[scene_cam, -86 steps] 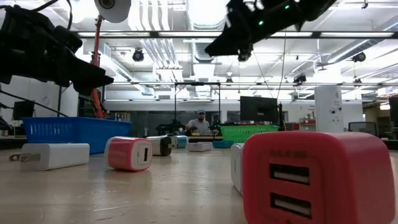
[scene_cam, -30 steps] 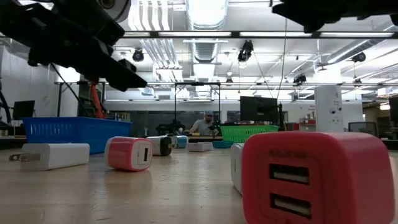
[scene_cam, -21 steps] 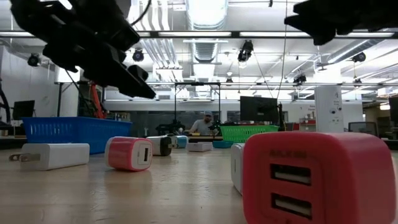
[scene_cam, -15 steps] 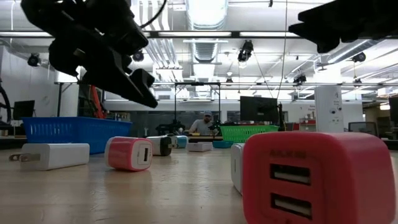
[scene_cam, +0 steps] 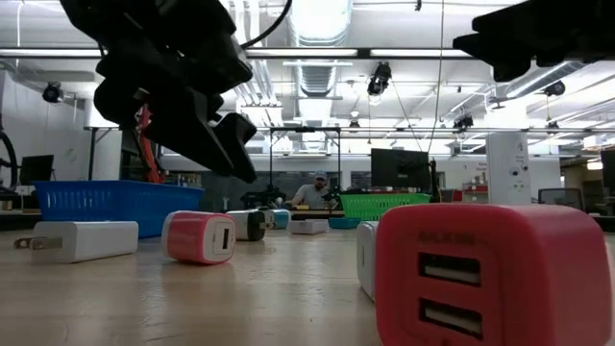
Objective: Pick & Place Office items
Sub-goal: Put the bottom white black charger adapter into the blue basket
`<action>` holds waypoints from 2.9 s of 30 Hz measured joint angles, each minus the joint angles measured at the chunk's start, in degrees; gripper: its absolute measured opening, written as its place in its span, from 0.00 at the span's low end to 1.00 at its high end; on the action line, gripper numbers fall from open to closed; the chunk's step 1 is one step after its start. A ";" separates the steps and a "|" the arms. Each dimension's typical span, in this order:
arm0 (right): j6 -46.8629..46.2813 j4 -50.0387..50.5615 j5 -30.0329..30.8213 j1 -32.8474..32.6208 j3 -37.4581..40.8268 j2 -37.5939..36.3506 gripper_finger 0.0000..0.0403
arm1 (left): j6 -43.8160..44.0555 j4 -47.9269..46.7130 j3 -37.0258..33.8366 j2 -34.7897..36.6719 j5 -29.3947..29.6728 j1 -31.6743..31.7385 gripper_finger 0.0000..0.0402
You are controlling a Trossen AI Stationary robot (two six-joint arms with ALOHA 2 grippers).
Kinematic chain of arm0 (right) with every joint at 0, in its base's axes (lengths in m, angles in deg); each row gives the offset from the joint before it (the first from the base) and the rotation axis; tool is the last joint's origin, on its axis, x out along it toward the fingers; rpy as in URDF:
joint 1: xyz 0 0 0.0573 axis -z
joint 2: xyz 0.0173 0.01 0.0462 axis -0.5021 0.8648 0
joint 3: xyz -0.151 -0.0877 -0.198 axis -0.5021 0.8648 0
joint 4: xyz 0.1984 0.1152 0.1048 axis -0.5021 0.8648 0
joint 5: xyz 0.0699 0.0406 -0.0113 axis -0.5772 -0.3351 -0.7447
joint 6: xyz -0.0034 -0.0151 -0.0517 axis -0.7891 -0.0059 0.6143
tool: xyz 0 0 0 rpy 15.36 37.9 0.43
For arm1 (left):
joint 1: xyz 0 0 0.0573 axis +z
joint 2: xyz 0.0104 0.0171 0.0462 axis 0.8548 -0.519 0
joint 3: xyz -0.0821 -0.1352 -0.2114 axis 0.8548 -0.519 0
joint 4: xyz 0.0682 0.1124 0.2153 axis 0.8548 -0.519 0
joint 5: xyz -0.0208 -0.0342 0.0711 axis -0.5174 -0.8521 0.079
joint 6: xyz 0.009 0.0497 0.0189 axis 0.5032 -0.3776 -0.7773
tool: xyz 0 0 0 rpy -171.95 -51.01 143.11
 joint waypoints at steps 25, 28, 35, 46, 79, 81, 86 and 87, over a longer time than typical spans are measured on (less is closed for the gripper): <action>-0.36 0.92 1.70 -0.31 8.40 -14.54 0.55 | 0.68 -1.99 0.00 -0.18 5.14 0.04 0.58; -0.36 0.93 1.70 -0.31 8.40 -14.54 0.55 | 0.68 -1.92 0.00 -0.52 5.99 0.04 0.58; -0.38 0.90 1.68 -0.31 8.40 -14.53 0.55 | 0.68 -3.88 1.13 -1.88 7.44 0.07 0.58; -0.56 0.87 1.66 -0.31 8.40 -14.49 0.55 | 0.02 -8.94 5.76 -8.61 7.89 0.11 0.58; -1.01 0.91 1.66 -0.29 8.40 -14.45 0.55 | -1.75 -8.97 6.47 -9.52 7.91 0.07 0.30; -1.01 0.91 1.66 -0.31 8.40 -14.46 0.55 | -2.25 -9.03 6.47 -9.52 7.91 0.07 0.30; -1.28 0.93 1.66 -0.29 8.39 -14.45 0.55 | -3.01 -9.11 6.47 -9.52 7.91 0.04 0.30; -1.31 0.92 1.66 -0.29 8.40 -14.45 0.55 | -3.19 -9.11 6.47 -9.52 7.91 0.04 0.30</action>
